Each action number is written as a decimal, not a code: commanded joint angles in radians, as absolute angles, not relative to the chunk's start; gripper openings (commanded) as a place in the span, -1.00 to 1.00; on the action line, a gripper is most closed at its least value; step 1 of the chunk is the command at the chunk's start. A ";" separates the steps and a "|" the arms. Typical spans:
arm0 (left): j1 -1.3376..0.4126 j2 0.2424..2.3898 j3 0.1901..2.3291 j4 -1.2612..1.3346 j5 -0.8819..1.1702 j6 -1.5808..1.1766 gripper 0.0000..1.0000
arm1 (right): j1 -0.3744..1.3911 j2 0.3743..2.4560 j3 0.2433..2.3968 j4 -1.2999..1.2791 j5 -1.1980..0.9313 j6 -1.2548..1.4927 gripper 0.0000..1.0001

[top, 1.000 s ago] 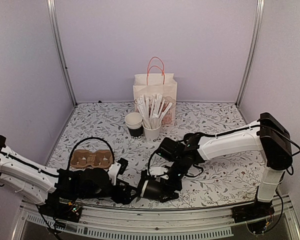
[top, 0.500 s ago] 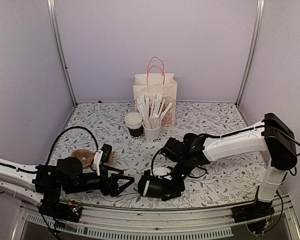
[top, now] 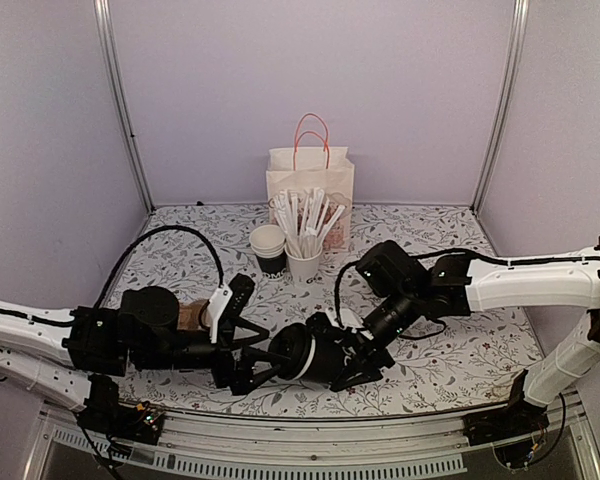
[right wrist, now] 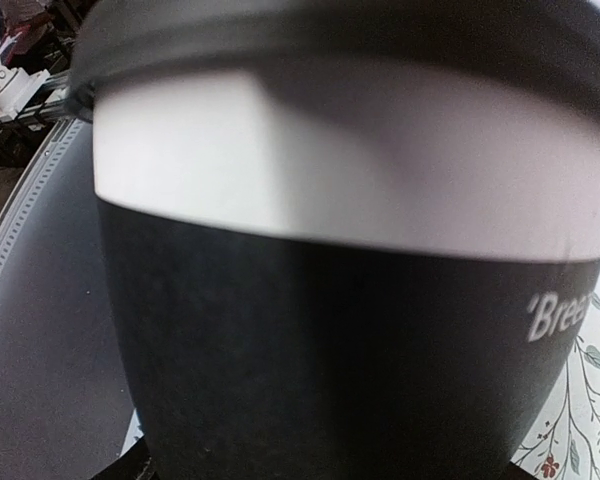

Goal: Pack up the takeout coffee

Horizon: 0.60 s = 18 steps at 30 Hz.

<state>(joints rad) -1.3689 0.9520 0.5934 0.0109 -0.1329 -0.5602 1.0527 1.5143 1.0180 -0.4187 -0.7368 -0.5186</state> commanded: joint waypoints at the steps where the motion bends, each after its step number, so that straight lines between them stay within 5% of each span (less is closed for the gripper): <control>1: -1.373 1.033 0.673 -0.057 -0.112 -0.474 0.84 | 1.051 1.501 1.007 -0.413 -0.787 -0.549 0.35; 13: -1.372 1.047 0.678 -0.018 -0.093 -0.453 0.41 | 1.051 1.478 0.999 -0.403 -0.778 -0.545 0.39; 18: -1.368 1.050 0.682 -0.022 -0.087 -0.451 0.33 | 1.050 1.476 0.996 -0.397 -0.756 -0.538 0.63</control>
